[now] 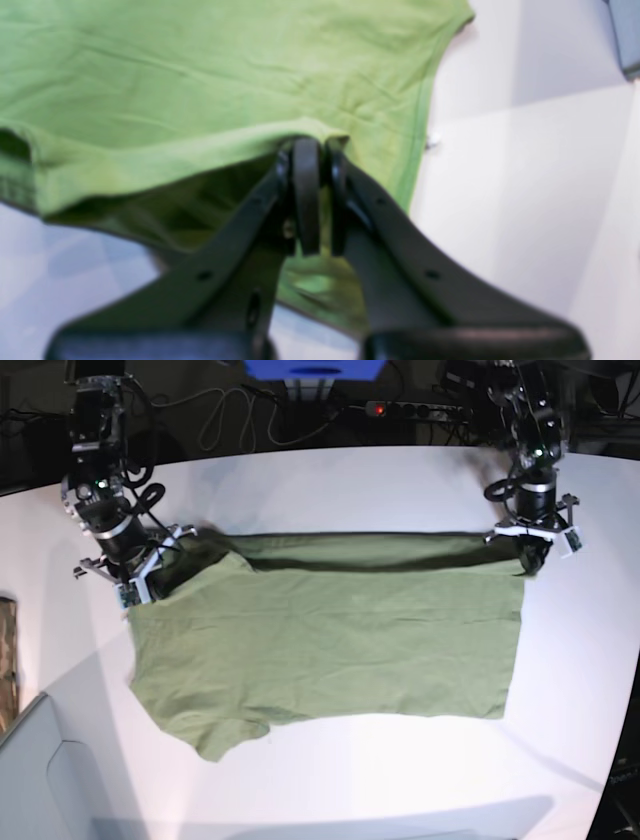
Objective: Fold the T-shirt properly
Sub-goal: 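Lift the shoulder edge with both grippers and pull it taut, then drag the held shoulder edge away from the hem with both grippers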
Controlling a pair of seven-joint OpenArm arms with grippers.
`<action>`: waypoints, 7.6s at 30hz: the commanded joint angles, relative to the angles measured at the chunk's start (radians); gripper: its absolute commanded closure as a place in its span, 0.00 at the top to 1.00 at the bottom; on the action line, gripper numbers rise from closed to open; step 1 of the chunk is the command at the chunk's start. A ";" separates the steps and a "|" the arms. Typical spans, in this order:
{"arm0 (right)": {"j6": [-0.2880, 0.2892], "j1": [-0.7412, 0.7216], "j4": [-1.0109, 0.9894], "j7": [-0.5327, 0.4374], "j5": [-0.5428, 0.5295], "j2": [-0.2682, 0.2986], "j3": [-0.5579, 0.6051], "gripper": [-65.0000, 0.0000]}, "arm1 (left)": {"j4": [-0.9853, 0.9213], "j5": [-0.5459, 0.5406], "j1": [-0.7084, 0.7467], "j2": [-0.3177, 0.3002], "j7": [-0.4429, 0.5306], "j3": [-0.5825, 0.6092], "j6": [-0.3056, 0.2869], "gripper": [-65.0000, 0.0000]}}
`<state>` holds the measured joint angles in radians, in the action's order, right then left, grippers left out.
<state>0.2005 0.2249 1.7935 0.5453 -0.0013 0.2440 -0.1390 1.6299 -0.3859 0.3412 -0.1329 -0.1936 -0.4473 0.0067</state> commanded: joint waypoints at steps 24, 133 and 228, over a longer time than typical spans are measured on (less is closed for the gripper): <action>0.007 -0.129 -0.045 -0.027 -0.004 -0.042 0.008 0.00 | -0.073 -0.008 -0.067 -0.012 -0.011 -0.008 -0.006 0.00; 0.142 -0.048 -0.209 0.131 -0.004 -0.038 -0.270 0.47 | -0.245 -0.014 -0.069 -0.015 -0.014 -0.005 -0.007 0.00; 0.144 0.318 0.171 0.232 -0.004 -0.031 -0.340 0.56 | 0.122 -0.014 0.335 0.020 -0.134 -0.008 0.000 0.23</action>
<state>0.3363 0.5411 1.9461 0.7902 -0.0036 0.1993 -0.4747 1.7329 -0.3973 0.6674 -0.1078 -0.3420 -0.4484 0.0036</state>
